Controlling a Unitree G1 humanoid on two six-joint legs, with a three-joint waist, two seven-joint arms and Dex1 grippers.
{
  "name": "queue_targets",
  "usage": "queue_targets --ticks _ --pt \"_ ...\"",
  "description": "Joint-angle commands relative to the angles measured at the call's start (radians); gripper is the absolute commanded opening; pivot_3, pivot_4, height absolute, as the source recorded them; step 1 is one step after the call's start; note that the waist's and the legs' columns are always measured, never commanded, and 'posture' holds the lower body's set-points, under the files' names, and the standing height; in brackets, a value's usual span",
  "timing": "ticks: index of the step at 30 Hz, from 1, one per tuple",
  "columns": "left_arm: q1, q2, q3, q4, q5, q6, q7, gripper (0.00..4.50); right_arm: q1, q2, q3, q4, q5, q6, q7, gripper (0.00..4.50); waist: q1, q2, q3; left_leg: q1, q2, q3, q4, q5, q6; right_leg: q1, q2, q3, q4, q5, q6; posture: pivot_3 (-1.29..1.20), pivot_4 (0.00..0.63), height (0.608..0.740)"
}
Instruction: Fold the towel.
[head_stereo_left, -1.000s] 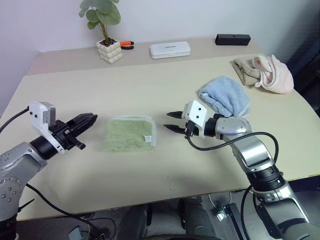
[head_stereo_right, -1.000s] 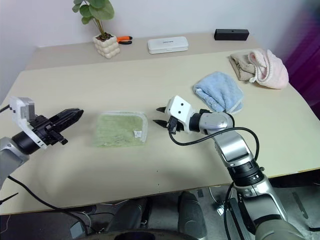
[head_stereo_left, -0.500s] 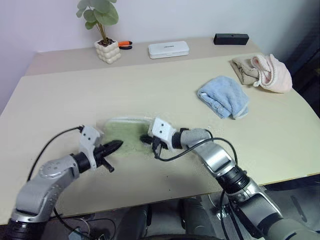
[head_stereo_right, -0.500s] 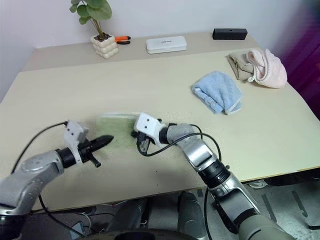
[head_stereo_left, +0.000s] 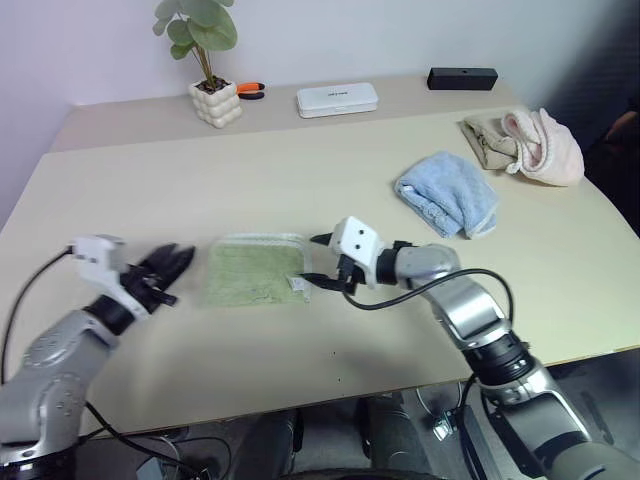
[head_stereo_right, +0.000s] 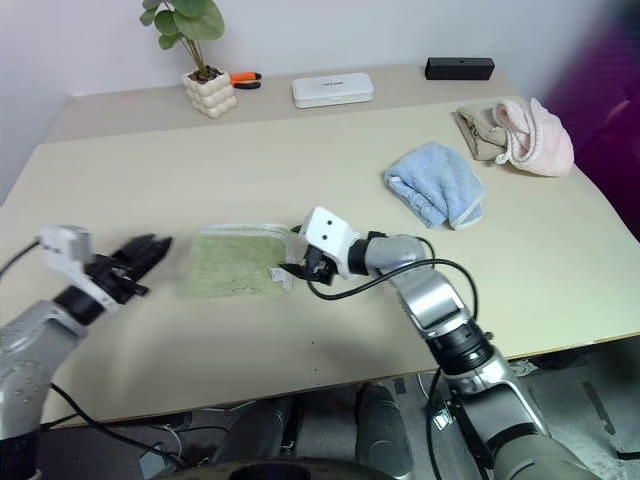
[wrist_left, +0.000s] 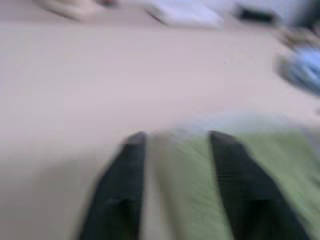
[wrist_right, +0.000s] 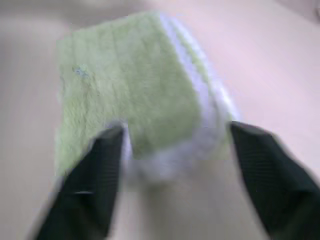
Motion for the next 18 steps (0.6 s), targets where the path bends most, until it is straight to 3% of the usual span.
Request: queue_targets --ticks 1,2,3,7,14,18 --pt "0.023 0.004 0.016 0.023 -0.051 0.111 0.057 3.88 0.010 -0.023 -0.017 -0.073 0.030 -0.014 0.036 4.50 0.000 0.000 0.000 0.000 0.000 0.000 0.000 0.000 0.000 0.000 0.000 0.000 0.000 0.000 0.000 0.00 0.150 0.740" --pt "0.022 0.007 0.005 0.031 -0.055 0.136 0.063 4.32 0.014 -0.031 -0.014 -0.077 0.030 -0.018 0.044 4.50 0.000 0.000 0.000 0.000 0.000 0.000 0.000 0.000 0.000 0.000 0.000 0.000 0.000 0.000 0.000 0.00 0.150 0.740" --pt "0.016 0.000 0.001 0.035 -0.079 0.156 0.062 4.43 0.018 -0.037 -0.012 -0.081 0.030 -0.025 0.051 4.50 0.001 0.000 0.000 0.000 0.000 0.000 0.000 0.000 0.000 0.000 0.000 0.000 0.000 0.000 0.000 0.00 0.150 0.740" --pt "-0.043 -0.059 -0.032 0.066 -0.188 0.259 0.093 4.43 0.036 -0.043 -0.005 -0.096 0.038 -0.044 0.078 4.50 0.007 -0.001 0.000 0.000 0.000 -0.001 0.002 0.000 0.000 0.001 0.000 -0.001 0.000 0.000 0.000 0.00 0.150 0.740" --pt "-0.086 -0.107 -0.172 0.047 -0.189 0.323 0.091 4.43 0.048 -0.039 0.002 -0.099 0.012 -0.065 0.060 4.50 0.002 -0.001 0.000 0.000 0.000 -0.001 0.001 0.001 -0.001 0.001 0.000 -0.001 0.000 0.000 0.000 0.00 0.150 0.740" --pt "-0.097 -0.142 -0.195 0.061 -0.174 0.310 0.107 3.28 0.054 -0.038 0.004 -0.109 0.008 -0.065 0.044 4.50 0.003 -0.001 0.000 0.000 0.000 0.000 0.001 0.001 -0.001 0.001 0.000 0.000 0.000 0.000 0.000 0.00 0.150 0.740"
